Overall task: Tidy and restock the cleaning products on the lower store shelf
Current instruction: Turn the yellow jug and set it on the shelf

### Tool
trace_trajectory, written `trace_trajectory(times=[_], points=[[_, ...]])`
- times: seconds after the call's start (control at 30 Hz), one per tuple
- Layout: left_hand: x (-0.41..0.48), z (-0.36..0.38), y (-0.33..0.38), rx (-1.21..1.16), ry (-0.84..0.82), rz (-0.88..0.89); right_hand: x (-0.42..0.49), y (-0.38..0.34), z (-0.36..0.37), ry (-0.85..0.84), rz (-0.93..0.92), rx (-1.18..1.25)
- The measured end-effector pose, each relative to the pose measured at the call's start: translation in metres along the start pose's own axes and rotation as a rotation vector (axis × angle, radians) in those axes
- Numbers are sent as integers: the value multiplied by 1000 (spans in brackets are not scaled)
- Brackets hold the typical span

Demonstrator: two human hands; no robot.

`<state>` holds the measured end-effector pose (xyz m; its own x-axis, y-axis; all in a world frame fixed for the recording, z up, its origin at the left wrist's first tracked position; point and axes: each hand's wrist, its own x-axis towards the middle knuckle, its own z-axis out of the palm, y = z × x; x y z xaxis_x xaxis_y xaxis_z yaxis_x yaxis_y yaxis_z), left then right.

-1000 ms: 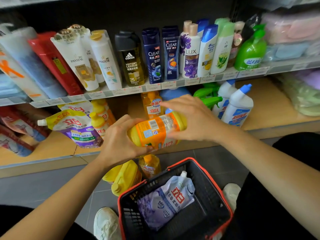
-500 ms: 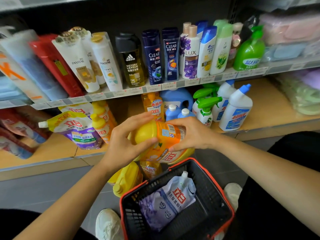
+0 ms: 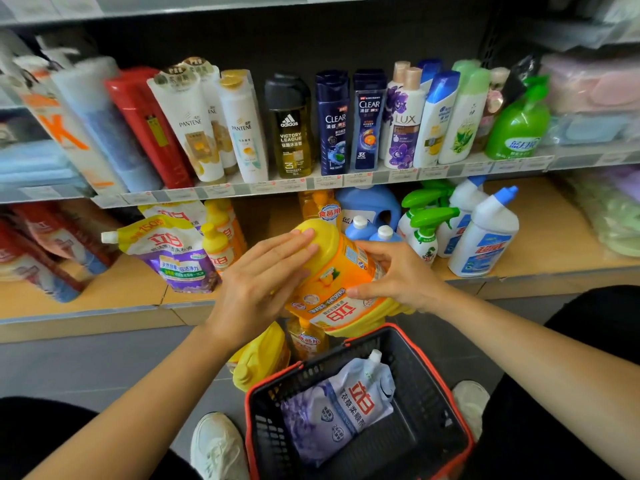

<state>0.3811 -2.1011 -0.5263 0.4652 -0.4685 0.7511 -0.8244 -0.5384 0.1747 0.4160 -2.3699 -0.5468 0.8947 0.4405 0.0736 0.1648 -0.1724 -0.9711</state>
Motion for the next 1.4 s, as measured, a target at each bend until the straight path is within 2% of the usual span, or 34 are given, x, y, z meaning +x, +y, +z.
trace_trajectory(times=[0.13,0.27,0.43,0.67,0.83,1.1,1.27,1.4], points=[[4,-6,-5,-11,-87,-125,1,2,4,-3,9,8],[7,-10,-7,-247,-197,-411,1,4,6,-2,15,-1],[15,-12,-6,-542,-165,-694,0,8,7,-4,15,-36],[16,-17,-16,-687,-198,-889,-2,11,9,-30,17,-8],[9,-19,-17,-741,-210,-837,1,10,9,-28,14,36],[3,-16,-11,-644,-108,-681,2,6,10,24,16,177],[3,-20,-13,-353,-37,-507,2,4,11,63,0,243],[-1,-19,-16,-266,32,-524,3,3,10,88,23,276]])
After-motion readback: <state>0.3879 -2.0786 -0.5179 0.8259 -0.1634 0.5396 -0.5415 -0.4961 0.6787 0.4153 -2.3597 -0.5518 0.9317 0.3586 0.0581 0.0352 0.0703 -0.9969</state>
